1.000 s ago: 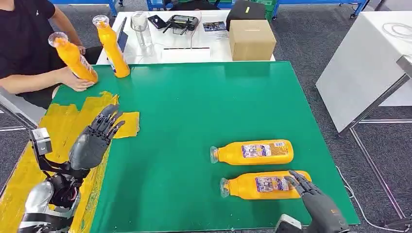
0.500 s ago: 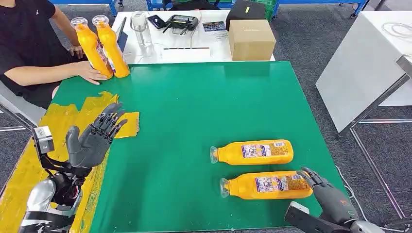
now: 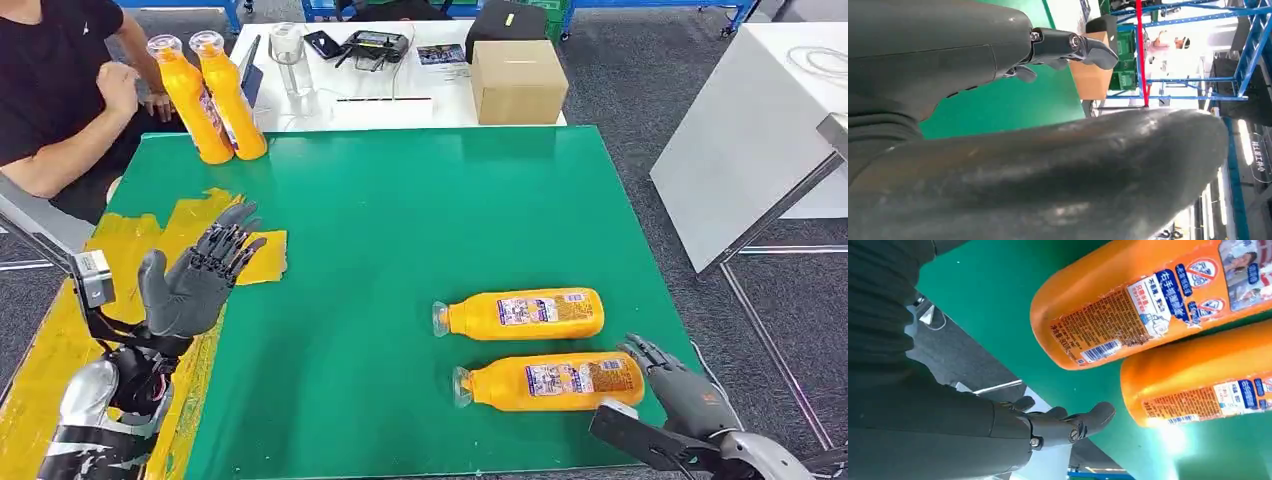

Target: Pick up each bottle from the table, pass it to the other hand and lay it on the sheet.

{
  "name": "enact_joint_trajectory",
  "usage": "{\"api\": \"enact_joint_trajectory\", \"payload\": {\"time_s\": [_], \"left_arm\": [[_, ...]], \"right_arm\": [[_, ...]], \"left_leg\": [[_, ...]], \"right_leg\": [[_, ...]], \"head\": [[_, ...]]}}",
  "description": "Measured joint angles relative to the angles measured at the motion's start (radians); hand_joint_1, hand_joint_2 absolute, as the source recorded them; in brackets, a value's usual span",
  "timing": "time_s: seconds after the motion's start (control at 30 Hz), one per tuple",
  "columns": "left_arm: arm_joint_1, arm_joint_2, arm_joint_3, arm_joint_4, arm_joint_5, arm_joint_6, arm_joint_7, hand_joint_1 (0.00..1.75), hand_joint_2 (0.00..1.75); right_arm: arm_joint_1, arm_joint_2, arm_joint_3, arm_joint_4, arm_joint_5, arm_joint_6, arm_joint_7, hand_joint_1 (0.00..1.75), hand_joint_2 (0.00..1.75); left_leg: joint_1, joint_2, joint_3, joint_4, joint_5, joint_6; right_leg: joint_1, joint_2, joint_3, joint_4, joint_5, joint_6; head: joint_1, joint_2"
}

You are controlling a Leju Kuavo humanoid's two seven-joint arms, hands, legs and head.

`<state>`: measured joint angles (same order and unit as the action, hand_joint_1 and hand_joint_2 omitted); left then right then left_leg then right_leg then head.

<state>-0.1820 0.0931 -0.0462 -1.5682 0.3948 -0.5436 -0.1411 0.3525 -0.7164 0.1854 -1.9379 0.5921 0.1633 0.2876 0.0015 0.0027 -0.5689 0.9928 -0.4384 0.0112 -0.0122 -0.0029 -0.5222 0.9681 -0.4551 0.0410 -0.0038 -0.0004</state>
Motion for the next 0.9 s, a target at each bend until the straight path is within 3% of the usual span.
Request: {"api": "enact_joint_trajectory", "payload": {"time_s": [0.4,0.9], "left_arm": [[-0.053,-0.009,-0.037,0.036,0.026,0.000,0.008,0.00,0.00],[-0.089,-0.022,-0.061,0.066,0.036,0.000,0.014,0.00,0.00]], "right_arm": [[-0.169,0.023,0.061,0.097,0.107,0.116,-0.086,0.00,1.75],[-0.260,0.057,0.156,0.170,0.143,0.146,-0.105,0.00,1.75]], "left_leg": [[0.000,0.000,0.000,0.000,0.000,0.000],[0.000,0.000,0.000,0.000,0.001,0.000]], "right_leg": [[0.000,0.000,0.001,0.000,0.001,0.001],[0.000,0.000,0.000,0.000,0.001,0.001]], "head": [[0.000,0.000],[0.000,0.000]]}}
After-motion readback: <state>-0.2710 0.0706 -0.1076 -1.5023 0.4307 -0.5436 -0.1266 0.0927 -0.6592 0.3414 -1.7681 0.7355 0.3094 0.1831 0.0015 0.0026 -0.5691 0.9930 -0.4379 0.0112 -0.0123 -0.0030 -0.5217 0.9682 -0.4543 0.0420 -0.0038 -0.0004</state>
